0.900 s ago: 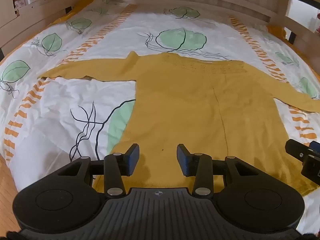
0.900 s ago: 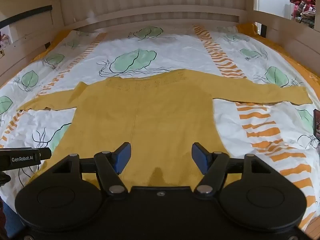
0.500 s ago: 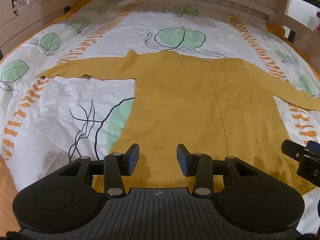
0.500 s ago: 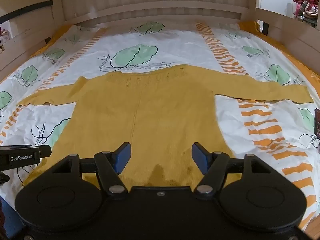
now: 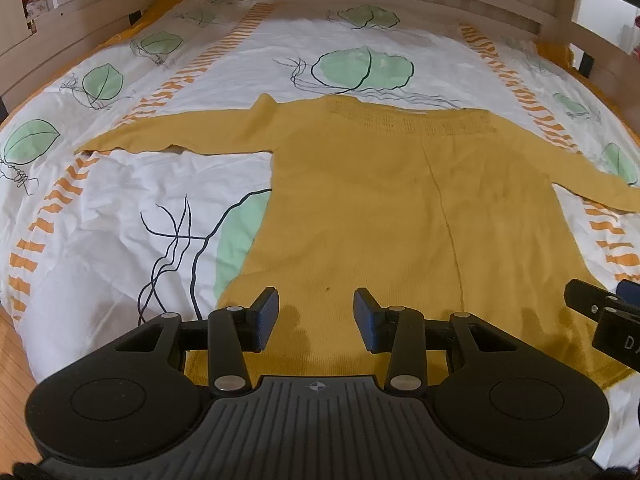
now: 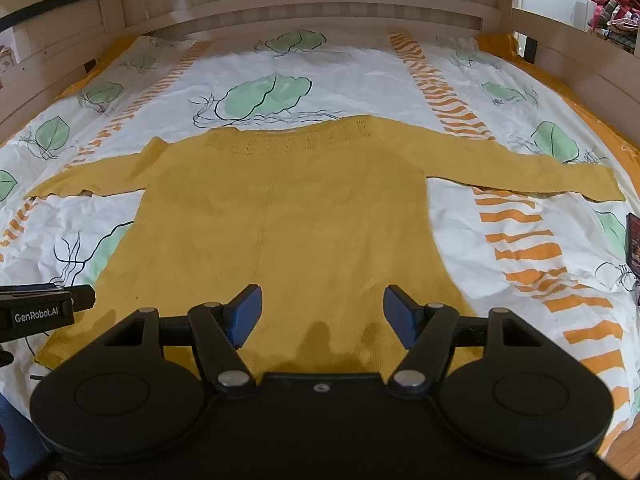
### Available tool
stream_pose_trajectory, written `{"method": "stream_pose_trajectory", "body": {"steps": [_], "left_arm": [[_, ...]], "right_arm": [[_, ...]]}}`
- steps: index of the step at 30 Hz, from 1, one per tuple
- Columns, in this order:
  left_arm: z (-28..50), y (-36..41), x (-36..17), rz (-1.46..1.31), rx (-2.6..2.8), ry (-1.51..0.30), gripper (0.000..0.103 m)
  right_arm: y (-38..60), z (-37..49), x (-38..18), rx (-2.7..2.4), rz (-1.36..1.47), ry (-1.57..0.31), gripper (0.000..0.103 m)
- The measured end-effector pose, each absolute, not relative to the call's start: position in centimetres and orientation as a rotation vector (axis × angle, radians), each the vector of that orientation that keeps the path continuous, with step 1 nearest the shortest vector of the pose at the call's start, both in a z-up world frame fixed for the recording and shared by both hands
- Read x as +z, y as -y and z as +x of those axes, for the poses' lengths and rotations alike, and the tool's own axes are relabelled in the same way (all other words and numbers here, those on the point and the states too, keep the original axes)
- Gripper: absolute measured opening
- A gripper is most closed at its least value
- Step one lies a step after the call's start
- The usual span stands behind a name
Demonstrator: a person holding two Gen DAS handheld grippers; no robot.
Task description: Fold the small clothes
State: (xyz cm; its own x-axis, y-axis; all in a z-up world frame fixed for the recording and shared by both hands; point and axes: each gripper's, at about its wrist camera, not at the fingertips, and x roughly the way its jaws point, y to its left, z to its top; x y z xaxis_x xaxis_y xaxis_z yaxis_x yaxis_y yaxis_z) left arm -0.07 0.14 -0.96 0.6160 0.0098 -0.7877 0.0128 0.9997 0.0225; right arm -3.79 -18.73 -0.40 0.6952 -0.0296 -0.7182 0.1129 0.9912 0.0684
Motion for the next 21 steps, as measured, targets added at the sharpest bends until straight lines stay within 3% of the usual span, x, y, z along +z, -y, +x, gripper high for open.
{"method": "stream_pose_trajectory", "body": {"steps": [21], "left_arm": [[0.10,-0.21,-1.61,0.025,0.012,-0.939,0.040]], "right_arm": [[18.98,-3.64,-0.93,-0.078,0.123,-0.817,0.070]]}}
